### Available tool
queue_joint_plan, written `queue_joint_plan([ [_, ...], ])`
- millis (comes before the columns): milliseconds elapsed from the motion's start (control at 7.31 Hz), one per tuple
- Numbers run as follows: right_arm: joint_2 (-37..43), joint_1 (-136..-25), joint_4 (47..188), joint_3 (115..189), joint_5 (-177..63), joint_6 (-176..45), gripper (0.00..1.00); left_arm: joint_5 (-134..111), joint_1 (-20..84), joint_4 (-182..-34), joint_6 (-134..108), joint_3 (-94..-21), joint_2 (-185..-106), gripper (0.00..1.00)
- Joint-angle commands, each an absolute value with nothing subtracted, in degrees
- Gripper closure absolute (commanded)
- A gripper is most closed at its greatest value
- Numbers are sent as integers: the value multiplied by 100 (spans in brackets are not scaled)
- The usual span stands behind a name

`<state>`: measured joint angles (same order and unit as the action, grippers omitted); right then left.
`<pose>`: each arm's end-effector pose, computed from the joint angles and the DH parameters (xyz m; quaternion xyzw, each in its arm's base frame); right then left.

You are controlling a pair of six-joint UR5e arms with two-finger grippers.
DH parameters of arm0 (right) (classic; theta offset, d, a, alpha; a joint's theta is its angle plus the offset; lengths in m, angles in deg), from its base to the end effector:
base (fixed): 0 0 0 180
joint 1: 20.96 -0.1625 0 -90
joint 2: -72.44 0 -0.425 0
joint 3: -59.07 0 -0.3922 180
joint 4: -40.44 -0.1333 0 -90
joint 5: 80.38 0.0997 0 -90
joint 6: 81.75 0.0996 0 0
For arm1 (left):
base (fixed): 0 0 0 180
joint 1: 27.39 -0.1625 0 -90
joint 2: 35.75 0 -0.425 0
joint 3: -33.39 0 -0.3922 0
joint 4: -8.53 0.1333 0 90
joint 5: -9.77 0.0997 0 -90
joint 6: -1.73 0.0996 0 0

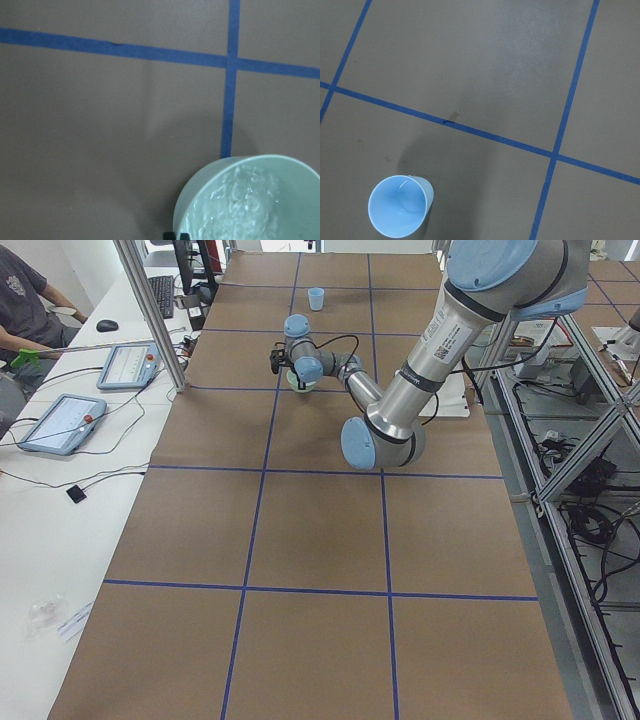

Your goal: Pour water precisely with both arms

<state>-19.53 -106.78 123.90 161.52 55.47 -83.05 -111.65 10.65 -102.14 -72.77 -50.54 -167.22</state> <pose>0.0262 -0.4899 0.5531 0.1266 -0.3885 -0.1011 0.9071 0.5227 -0.5123 0.2185 -0.0096 0.5116 -0.0412 0.8582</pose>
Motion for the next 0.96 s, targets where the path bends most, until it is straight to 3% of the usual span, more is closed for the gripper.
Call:
queue_joint_plan([
  [0,-1923,-10674,12394,16146,5489,-8237,1,-11827,1723,-10247,-7062,-5912,-15622,100],
  [411,-1888,-10656,12385,16146,5436,-8193,0,-12495,2732,-10282,-4601,-6697,-13444,100],
  [684,-1888,-10647,12376,16155,5453,-8184,0,-12734,3463,-10196,-2988,-6428,-12779,100],
  [821,-1888,-10647,12376,16155,5488,-8184,0,-12699,3596,-10247,-2938,-5921,-12786,100],
])
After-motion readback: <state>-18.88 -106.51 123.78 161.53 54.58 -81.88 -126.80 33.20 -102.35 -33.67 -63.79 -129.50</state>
